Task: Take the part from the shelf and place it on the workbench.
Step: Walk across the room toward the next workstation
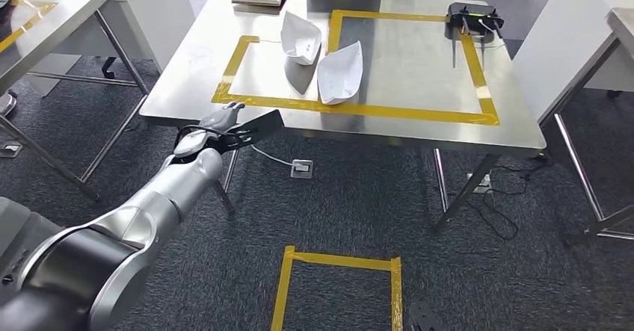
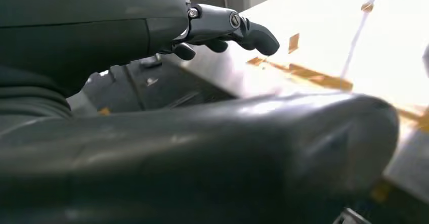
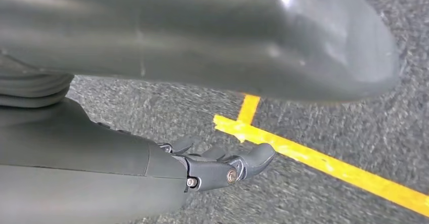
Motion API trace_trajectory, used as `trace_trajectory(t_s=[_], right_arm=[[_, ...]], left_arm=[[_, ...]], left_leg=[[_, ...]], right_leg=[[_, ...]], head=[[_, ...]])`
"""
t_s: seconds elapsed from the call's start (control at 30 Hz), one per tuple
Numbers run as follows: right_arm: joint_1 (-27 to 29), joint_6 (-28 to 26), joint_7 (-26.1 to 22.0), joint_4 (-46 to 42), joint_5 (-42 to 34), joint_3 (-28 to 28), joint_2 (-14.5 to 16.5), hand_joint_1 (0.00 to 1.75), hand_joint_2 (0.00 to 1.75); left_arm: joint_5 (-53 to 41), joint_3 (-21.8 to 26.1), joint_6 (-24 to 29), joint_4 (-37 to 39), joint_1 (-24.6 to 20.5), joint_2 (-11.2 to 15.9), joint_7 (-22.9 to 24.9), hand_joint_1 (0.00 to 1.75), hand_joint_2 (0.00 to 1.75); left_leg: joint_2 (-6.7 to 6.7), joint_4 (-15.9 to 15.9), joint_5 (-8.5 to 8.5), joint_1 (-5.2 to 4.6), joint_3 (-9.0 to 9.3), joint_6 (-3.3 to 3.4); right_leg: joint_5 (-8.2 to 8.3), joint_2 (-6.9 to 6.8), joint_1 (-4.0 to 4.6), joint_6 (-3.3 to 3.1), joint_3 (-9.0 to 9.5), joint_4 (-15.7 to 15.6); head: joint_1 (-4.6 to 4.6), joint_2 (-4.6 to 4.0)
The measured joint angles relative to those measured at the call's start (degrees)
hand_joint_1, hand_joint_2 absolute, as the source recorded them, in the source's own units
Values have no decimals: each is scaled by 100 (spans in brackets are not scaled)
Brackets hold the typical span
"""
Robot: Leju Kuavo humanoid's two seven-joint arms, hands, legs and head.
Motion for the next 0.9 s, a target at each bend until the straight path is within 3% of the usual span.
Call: trace_trajectory(t_s=[0.07,0.1,0.13,0.23,0.27,0.3,0.33,0.4,0.47,0.53,0.6,0.63,0.7,0.77,0.8,0.83,0.87,0.9], right_arm=[[29,-12,8,1,2,-5,-5,0,0],[53,-16,11,1,2,-9,-10,0,0],[83,-19,12,2,1,-14,-16,0,0],[161,-21,-2,4,-7,-32,-30,0,0],[182,-20,-7,5,-16,-45,-36,0,0],[205,-20,-8,5,-27,-62,-44,0,0],[231,-21,-5,5,-40,-81,-53,0,0],[276,-27,6,5,-60,-121,-75,0,0],[291,-39,9,5,-77,-157,-99,0,0],[309,-56,9,5,-96,-192,-113,0,0],[352,-70,27,10,-104,-228,-110,0,0],[372,-73,42,13,-103,-242,-109,0,0],[399,-75,69,15,-93,-262,-108,0,0],[419,-77,92,16,-72,-284,-108,0,0],[427,-78,104,17,-58,-293,-108,0,0],[436,-79,117,17,-40,-300,-108,0,0],[443,-81,132,18,-24,-304,-108,0,0],[446,-85,146,19,-10,-304,-108,0,0]], left_arm=[[182,135,-35,22,313,19,127,0,0],[297,219,-48,36,479,32,165,0,0],[428,313,-56,50,649,43,187,0,0],[1013,710,-19,90,1208,92,211,0,0],[1225,881,4,106,1419,121,233,0,0],[1415,1066,30,124,1643,159,280,0,0],[1566,1238,52,143,1865,197,348,0,0],[1820,1561,89,179,2260,268,502,0,0],[2079,1869,147,199,2583,311,605,0,0],[2394,2203,218,218,2917,338,656,0,0],[2702,2550,249,252,3284,365,702,0,0],[2824,2707,244,272,3472,376,730,0,0],[3009,2973,186,308,3824,390,772,0,0],[3136,3214,83,339,4142,385,777,0,0],[3171,3315,32,355,4287,379,774,0,0],[3189,3405,-13,369,4421,368,769,0,0],[3194,3471,-48,381,4538,355,765,0,0],[3194,3524,-77,390,4634,337,761,0,0]], left_leg=[[-2,-73,55,-26,-18,125],[10,-86,113,-26,-41,180],[21,-103,185,-19,-84,234],[33,-116,413,-17,-322,313],[40,-113,482,-25,-415,314],[51,-108,546,-33,-505,310],[65,-100,607,-38,-589,302],[85,-80,716,-41,-734,281],[88,-76,815,-45,-816,233],[91,-121,923,-37,-823,157],[85,-175,985,-31,-826,81],[70,-130,883,-30,-861,47],[39,301,362,-16,-1003,-16],[32,1048,-157,-5,-1143,-75],[32,1334,-230,0,-1143,-96],[32,1454,-174,8,-1062,-110],[33,1370,-40,20,-882,-119],[35,1091,71,37,-600,-127]], right_leg=[[94,15,-19,84,12,-56],[53,21,-30,121,-7,-44],[-101,25,-38,151,-53,48],[-999,25,-36,193,-308,962],[-1178,25,-28,195,-358,1322],[-1206,25,-17,189,-336,1564],[-1115,25,-4,174,-228,1637],[-865,34,31,112,290,1205],[-953,50,79,20,897,409],[-1090,57,123,-62,1126,-18],[-978,51,111,-135,1076,-101],[-897,45,93,-178,1036,-136],[-736,33,62,-230,906,-182],[-606,31,60,-240,730,-169],[-549,27,58,-232,642,-154],[-494,20,54,-218,556,-133],[-442,12,47,-197,470,-105],[-392,4,39,-169,385,-70]], head=[[1,0],[-3,0],[3,0],[28,0],[31,0],[31,0],[32,0],[32,0],[28,0],[37,0],[48,0],[43,0],[30,0],[23,0],[23,0],[22,0],[22,0],[20,0]])
